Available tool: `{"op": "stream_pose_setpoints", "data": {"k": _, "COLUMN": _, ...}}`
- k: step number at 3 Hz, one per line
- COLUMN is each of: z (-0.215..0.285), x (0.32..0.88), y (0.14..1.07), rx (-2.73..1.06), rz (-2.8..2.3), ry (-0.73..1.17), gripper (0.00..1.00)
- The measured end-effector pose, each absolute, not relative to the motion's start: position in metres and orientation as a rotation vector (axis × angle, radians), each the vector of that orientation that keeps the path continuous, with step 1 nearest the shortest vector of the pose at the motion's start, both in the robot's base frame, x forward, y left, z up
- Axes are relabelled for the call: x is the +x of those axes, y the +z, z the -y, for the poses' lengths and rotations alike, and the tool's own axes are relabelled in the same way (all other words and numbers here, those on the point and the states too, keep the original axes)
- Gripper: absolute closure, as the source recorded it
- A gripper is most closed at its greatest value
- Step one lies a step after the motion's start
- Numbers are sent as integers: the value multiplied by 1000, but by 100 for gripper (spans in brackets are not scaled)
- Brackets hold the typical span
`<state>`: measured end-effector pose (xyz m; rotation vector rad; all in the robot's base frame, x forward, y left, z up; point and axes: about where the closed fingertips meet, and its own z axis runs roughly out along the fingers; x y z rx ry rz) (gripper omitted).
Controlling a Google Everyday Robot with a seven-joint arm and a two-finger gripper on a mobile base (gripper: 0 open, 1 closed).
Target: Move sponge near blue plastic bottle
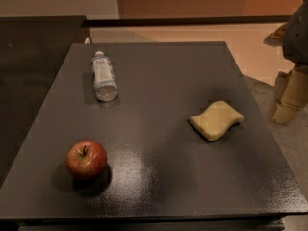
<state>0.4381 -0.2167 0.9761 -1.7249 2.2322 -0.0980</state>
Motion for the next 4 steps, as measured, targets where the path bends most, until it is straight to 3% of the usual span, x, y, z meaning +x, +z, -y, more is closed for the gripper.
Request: {"op": "stream_pose_setpoints", "data": {"k": 4, "z": 189, "x": 476, "y": 906, "rx": -1820, "rz": -2208, "ry": -10, "gripper": 0}}
